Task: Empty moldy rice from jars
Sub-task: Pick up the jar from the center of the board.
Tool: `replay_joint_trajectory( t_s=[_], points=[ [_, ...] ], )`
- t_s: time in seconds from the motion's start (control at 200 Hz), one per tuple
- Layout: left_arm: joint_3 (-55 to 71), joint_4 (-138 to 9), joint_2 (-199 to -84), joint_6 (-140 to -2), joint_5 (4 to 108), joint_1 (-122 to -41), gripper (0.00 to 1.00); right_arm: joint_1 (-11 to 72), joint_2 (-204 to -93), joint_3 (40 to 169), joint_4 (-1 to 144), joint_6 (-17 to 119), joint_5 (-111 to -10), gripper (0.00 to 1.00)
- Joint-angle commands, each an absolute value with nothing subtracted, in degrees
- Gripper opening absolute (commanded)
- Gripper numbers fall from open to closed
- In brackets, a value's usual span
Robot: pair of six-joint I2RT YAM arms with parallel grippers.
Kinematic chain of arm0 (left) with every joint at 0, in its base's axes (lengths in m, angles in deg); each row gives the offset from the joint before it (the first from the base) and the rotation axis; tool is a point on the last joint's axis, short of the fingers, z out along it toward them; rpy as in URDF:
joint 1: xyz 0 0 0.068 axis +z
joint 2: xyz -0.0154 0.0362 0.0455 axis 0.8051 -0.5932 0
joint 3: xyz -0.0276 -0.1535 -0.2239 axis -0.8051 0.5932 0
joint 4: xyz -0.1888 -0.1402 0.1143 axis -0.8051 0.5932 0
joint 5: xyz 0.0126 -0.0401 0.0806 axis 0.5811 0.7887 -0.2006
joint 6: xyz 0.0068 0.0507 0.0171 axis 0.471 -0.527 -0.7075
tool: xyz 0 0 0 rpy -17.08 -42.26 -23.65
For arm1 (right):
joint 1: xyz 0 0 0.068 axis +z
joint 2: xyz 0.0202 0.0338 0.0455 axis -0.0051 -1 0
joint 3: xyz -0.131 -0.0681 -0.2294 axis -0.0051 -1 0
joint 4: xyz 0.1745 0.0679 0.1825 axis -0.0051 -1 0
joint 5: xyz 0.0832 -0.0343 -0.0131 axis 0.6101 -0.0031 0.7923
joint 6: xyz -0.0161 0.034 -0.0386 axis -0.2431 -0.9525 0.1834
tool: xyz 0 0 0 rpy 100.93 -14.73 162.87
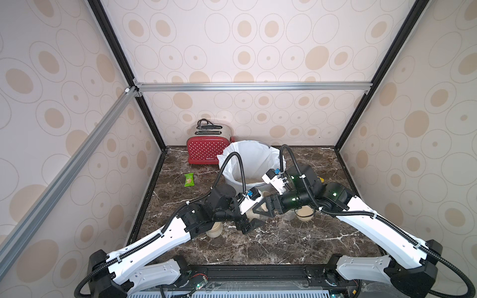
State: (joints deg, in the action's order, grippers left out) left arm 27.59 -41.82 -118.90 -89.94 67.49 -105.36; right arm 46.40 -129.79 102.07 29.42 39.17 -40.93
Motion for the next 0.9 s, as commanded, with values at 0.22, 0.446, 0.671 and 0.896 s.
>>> replay_joint_trajectory(
  t_s=[0.22,0.446,0.671,0.896],
  points=[
    [24.3,-48.7,-119.4,-90.4,66.4,-105.8,0.37,48.3,-128.7,105.0,34.4,39.2,-34.9,0.73],
    [26.8,-53.1,-116.5,-86.4,63.8,-105.8,0.32,48.3,-127.4,104.8,32.3,39.5,-43.5,0.94],
    [28.0,-55.2,-115.1,-83.7,62.9,-105.8,0.31,48.4,-125.6,104.2,31.0,40.3,-47.8,1.00],
    [29.3,-57.6,-112.7,-81.3,61.2,-105.8,0.31,48.3,-120.3,102.9,31.0,42.5,-52.7,1.00]
  ],
)
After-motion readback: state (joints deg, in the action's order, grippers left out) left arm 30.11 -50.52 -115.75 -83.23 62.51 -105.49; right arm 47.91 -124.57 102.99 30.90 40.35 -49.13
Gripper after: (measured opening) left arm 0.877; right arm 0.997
